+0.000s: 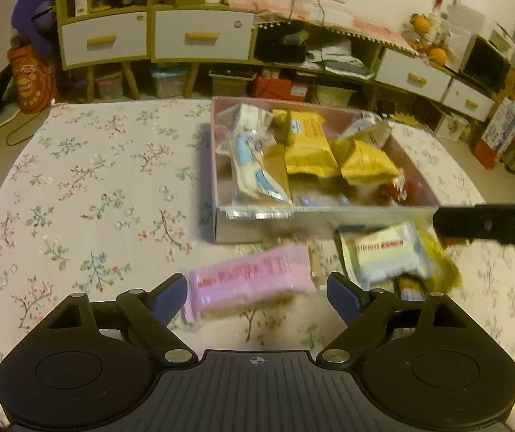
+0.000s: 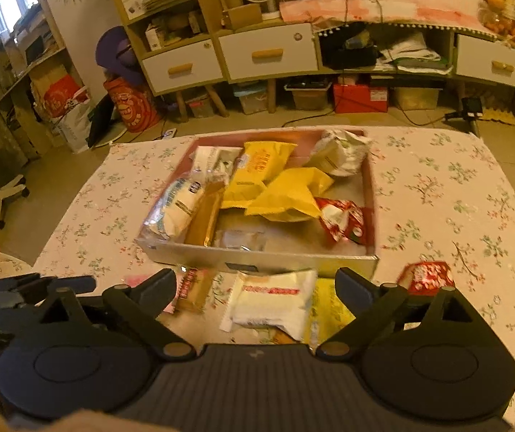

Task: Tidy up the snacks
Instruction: 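Move both tools back over the remaining snacks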

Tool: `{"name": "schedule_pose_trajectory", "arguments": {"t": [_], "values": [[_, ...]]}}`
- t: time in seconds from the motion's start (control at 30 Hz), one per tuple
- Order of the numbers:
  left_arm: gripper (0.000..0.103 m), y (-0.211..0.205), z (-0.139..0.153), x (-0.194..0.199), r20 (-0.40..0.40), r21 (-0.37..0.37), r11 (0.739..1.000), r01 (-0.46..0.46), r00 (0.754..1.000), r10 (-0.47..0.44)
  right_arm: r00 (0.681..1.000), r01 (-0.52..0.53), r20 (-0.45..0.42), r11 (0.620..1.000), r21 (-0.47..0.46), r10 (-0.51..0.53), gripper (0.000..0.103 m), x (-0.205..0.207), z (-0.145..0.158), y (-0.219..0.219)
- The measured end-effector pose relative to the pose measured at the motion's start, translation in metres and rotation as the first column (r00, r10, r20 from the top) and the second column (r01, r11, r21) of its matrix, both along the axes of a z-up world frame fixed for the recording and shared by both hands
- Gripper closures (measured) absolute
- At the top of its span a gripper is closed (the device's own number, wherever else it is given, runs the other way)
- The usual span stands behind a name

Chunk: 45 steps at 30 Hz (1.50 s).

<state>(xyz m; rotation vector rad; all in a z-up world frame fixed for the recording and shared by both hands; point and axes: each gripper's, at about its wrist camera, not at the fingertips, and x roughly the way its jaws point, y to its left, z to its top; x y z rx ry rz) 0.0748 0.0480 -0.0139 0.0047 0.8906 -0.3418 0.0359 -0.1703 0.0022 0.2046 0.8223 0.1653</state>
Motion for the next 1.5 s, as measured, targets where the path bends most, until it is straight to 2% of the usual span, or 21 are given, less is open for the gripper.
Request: {"name": "schedule_pose_trajectory", "arguments": {"t": [0.27,0.53,0.8,0.9,1.03,1.1,1.17,1.3,1.5], "values": [[0.013,-0.001,-0.015,-0.009,0.013,0.061,0.997,0.045,0.999,-0.045,0.998,0.03,-0.054,0.997,-0.075,-0.034,0.009,-0.013,-0.025,-0.014],[0.013,0.004,-0.029,-0.012,-0.009,0.09,0.993,0.082,0.997,-0.082,0.996,0.047,-0.073,0.992,-0.121,-0.056,0.008,-0.024,-0.039,-0.032],[0.013,-0.011,-0.034,-0.023,-0.015,0.115,0.982,0.151,0.989,-0.15,0.997,0.036,-0.061,0.99,-0.139,-0.045,0.008,-0.027,-0.052,-0.037],[0.013,-0.019,-0.034,-0.026,-0.015,0.114,0.979,0.171,0.985,-0.171,0.998,0.022,-0.061,0.991,-0.132,-0.03,0.014,-0.023,-0.056,-0.036],[0.013,-0.03,-0.035,-0.03,-0.019,0.11,0.974,0.2,0.98,-0.199,0.997,0.009,-0.07,0.998,-0.065,-0.013,0.03,-0.018,-0.059,-0.038],[0.013,-0.036,-0.036,-0.033,-0.02,0.114,0.97,0.217,0.976,-0.216,0.997,0.004,-0.075,0.999,-0.034,-0.007,0.044,-0.016,-0.058,-0.038],[0.013,-0.042,-0.036,-0.035,-0.018,0.12,0.966,0.231,0.973,-0.23,0.997,0.001,-0.081,1.0,-0.025,-0.003,0.051,-0.014,-0.057,-0.038],[0.013,-0.053,-0.036,-0.038,-0.014,0.117,0.96,0.254,0.967,-0.255,0.997,0.004,-0.08,1.0,-0.023,-0.006,0.054,-0.015,-0.054,-0.041],[0.013,-0.074,-0.036,-0.045,-0.009,0.118,0.945,0.305,0.952,-0.306,0.995,0.015,-0.094,0.998,-0.069,-0.022,0.055,-0.023,-0.054,-0.055]]}}
